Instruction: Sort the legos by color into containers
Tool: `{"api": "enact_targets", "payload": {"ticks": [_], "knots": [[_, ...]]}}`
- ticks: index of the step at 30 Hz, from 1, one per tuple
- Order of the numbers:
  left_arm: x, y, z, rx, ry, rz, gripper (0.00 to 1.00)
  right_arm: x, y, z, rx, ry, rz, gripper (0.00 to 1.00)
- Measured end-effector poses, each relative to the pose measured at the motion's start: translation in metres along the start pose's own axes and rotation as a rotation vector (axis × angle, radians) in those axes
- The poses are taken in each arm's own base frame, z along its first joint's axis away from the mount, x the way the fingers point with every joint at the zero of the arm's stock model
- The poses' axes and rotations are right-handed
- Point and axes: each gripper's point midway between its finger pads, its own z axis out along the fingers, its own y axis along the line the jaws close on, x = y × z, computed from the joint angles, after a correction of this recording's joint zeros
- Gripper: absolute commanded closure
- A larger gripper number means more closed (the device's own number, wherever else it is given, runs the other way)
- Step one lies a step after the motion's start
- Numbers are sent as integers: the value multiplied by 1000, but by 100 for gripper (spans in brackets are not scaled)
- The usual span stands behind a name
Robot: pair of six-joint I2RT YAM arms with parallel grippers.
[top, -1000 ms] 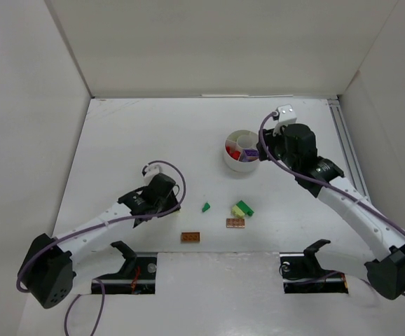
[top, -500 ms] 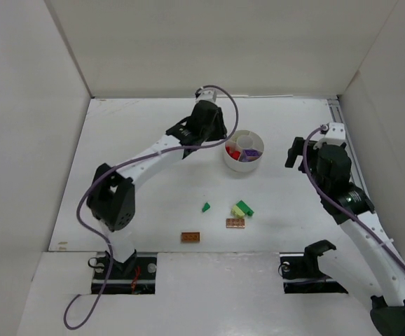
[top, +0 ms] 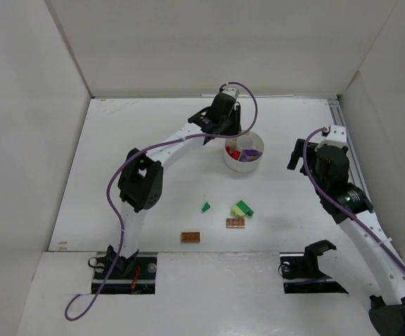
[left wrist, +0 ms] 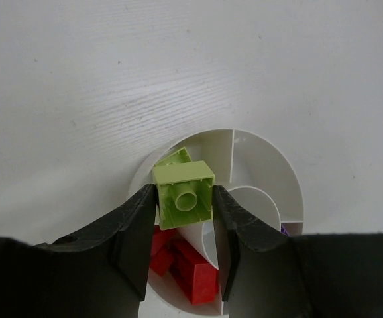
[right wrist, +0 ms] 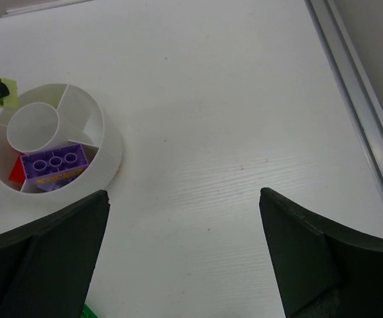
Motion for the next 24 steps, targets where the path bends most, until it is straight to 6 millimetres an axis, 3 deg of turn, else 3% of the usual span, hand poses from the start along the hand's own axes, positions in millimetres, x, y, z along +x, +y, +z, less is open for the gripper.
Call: {"api": "enact_targets", "payload": {"ticks": [1, 4, 12, 20, 21, 22, 24], "knots": [[3, 0, 0, -2, 10, 4, 76, 2, 0, 1, 2, 7, -3, 0], [7, -4, -1, -3, 17, 14, 73, 4, 0, 2, 6, 16, -7, 0], [10, -9, -2, 8, 25, 21, 42, 4, -1, 2, 7, 17, -8, 0], [17, -9, -3, 6, 37, 25, 36, 3, 0, 1, -3, 12, -6, 0], [19, -7, -6, 2, 41, 26, 32, 3, 2, 0, -13, 14, -10, 0], [22, -5, -11, -7, 47, 27, 16, 4, 4, 0, -27, 17, -16, 0], [23, 1, -24, -23, 45, 27, 0, 5, 10, 1, -58, 24, -25, 0]]}}
